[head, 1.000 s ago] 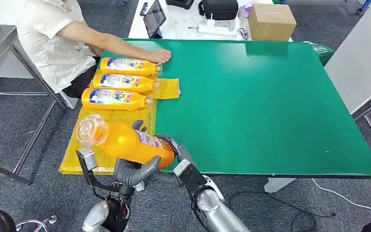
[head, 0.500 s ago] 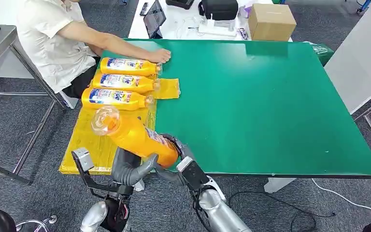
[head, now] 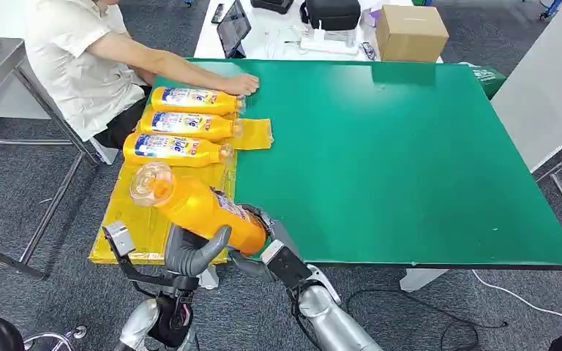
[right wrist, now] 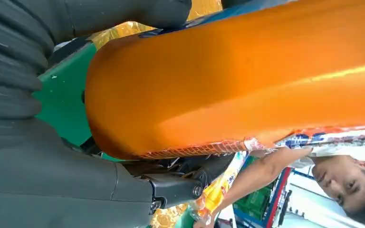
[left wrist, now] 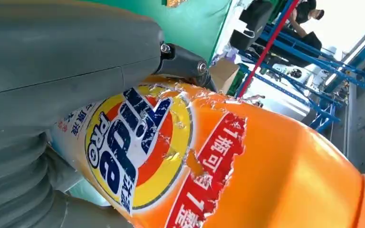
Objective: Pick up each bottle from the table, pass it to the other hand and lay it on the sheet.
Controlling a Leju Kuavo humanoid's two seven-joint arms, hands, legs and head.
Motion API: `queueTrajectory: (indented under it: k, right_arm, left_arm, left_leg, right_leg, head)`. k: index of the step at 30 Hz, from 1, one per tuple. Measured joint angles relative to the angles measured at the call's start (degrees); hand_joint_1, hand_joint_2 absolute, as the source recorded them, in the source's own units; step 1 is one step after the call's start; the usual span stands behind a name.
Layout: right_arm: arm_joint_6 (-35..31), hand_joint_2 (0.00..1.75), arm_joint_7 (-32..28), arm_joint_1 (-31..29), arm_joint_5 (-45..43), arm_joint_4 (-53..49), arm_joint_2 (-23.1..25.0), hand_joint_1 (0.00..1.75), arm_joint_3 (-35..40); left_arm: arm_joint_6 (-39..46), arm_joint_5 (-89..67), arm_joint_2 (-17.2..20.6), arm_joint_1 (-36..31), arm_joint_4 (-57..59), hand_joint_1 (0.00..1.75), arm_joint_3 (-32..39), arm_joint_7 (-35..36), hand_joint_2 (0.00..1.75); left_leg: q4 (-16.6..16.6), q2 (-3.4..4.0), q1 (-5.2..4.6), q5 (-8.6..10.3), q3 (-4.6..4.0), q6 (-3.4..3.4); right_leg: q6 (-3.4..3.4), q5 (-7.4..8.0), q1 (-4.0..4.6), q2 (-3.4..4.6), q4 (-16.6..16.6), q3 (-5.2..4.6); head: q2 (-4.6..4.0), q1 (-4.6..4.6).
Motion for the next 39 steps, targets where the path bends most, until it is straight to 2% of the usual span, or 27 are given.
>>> queueTrajectory:
  k: [4,5,6,7,10,11,19,22,25,29,33,39]
  right_arm:
    - [-0.4,1.75,0.0,-0.2,0.0,0.4,0.0,1.75,0.3]
    - [-0.4,1.75,0.0,-0.2,0.0,0.4,0.0,1.55,0.3]
    - [-0.4,1.75,0.0,-0.3,0.1,0.5,0.0,0.84,0.4]
    - [-0.4,1.75,0.0,-0.3,0.0,0.6,0.0,0.00,0.4]
    - [-0.4,1.75,0.0,-0.3,0.1,0.9,0.0,0.00,0.8]
    - [-0.4,0.00,0.0,-0.3,0.2,1.0,0.0,0.00,1.1]
    - [-2.5,0.00,0.3,0.7,-0.7,1.9,0.3,0.00,1.9]
    - [-8.0,0.00,0.3,2.1,1.0,-1.1,-0.1,0.00,4.0]
    - [-17.9,0.00,0.5,3.3,2.4,-6.8,-2.6,0.00,10.6]
    - [-23.8,0.00,0.7,3.8,1.8,-10.1,-4.4,0.00,15.8]
    - [-26.5,0.00,0.5,3.8,0.7,-12.0,-5.5,0.00,17.9]
    - [-32.4,0.00,0.3,3.8,-1.3,-15.7,-6.6,0.00,17.8]
  left_arm:
    - [-0.4,0.0,0.0,-0.1,0.3,1.75,0.2,0.0,1.75]
    - [-0.4,0.0,0.0,-0.2,0.5,1.75,0.2,0.0,1.75]
    - [-0.4,0.0,0.0,-0.2,0.5,1.75,0.2,0.0,1.75]
    - [-0.4,0.0,0.0,-0.2,0.6,1.75,0.2,0.0,1.75]
    - [-0.8,0.0,0.0,-0.3,0.7,1.75,0.2,0.0,1.75]
    - [-1.0,-0.1,0.0,-0.5,0.7,1.75,0.2,0.0,1.75]
    - [1.4,-5.5,0.5,-1.1,0.7,1.75,0.2,-1.1,1.75]
    - [3.0,-7.1,0.7,-1.3,0.7,1.75,0.5,-1.9,1.75]
    - [3.2,-5.2,1.1,-2.5,0.5,1.75,3.5,-0.2,1.75]
    - [2.5,-4.5,1.7,-4.2,0.9,1.75,6.4,1.6,1.75]
    - [2.5,-7.9,2.9,-5.6,2.5,1.75,8.1,1.7,1.75]
    - [16.1,-31.0,4.9,-10.4,7.8,1.75,8.8,0.9,1.75]
  left_leg:
    - [0.0,0.00,0.00,0.00,0.00,0.00]
    - [0.0,0.00,0.00,0.00,0.00,0.00]
    - [0.0,0.00,0.00,0.00,0.00,0.00]
    - [0.0,0.00,0.00,0.00,0.00,0.00]
    - [0.0,0.00,0.00,0.00,0.00,0.00]
    - [0.0,0.00,0.00,0.00,0.00,0.00]
    - [0.0,-0.01,0.00,0.00,-0.01,0.00]
    - [0.0,0.00,0.00,0.00,-0.01,0.00]
    - [0.0,-0.02,0.01,0.00,-0.02,0.00]
    - [0.0,-0.01,0.01,0.00,-0.02,0.00]
    - [0.0,-0.01,0.01,0.02,-0.01,0.00]
    - [0.0,-0.02,0.00,0.03,-0.01,0.01]
  right_leg:
    - [0.00,0.00,0.00,0.00,0.0,0.00]
    - [0.00,0.00,0.00,0.00,0.0,0.01]
    - [0.00,0.00,0.00,0.00,0.0,0.00]
    - [0.00,0.00,0.00,0.00,0.0,0.00]
    - [0.00,0.00,0.00,0.00,0.0,0.00]
    - [0.00,0.00,0.00,0.00,0.0,0.00]
    - [0.00,0.00,0.00,0.00,0.0,0.01]
    - [0.00,0.00,0.00,0.00,0.0,0.01]
    - [0.00,0.00,0.00,-0.01,0.0,0.00]
    - [0.00,0.00,0.01,-0.01,0.0,0.00]
    - [0.00,0.01,0.00,-0.01,0.0,0.01]
    - [0.00,0.01,0.00,-0.01,0.0,0.00]
  head:
    - [0.00,0.00]
    - [0.00,-0.02]
    - [0.00,0.00]
    - [0.00,0.00]
    - [0.00,0.00]
    - [0.00,-0.02]
    - [0.00,0.00]
    - [0.00,0.00]
    - [0.00,0.04]
    - [0.00,0.02]
    - [0.00,-0.02]
    - [0.00,0.00]
